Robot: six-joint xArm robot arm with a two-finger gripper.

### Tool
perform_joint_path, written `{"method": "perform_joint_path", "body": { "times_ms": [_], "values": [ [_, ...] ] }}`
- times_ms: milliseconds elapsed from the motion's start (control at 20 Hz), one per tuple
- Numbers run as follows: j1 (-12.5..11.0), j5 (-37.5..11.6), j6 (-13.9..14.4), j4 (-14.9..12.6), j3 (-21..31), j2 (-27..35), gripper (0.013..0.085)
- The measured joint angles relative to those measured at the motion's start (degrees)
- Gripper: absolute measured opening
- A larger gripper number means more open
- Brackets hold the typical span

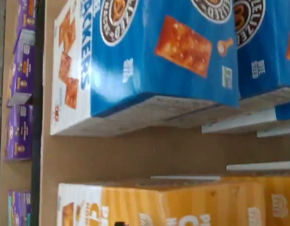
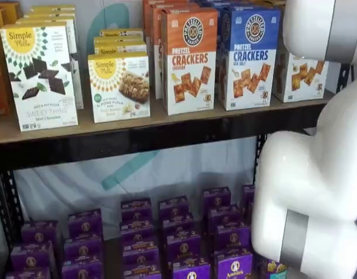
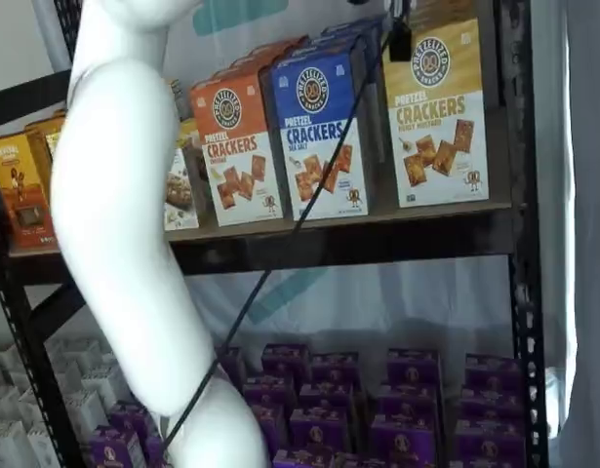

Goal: Retrieve the yellow and white box located on the top shelf, the sixth one from the left

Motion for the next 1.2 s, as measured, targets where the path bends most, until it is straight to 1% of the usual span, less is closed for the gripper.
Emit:
{"method": "perform_joint_path", "body": {
  "times_ms": [200, 400, 550, 800, 900, 1050, 1200],
  "values": [
    [1.5, -1.0, 0.4, -2.2, -0.9, 1.3, 0.085],
    [2.7, 0.4, 1.3, -4.6, -3.3, 3.3, 0.085],
    [3.6, 3.7, 2.2, -7.2, -6.8, 5.7, 0.085],
    [4.5, 8.7, 3.3, -10.2, -12.0, 9.1, 0.085],
    [4.9, 10.6, 3.5, -11.8, -14.0, 10.3, 0.085],
    [5.7, 13.4, 3.9, -14.0, -16.7, 11.9, 0.085],
    [6.8, 15.4, 4.3, -16.3, -18.4, 12.9, 0.085]
  ]
}}
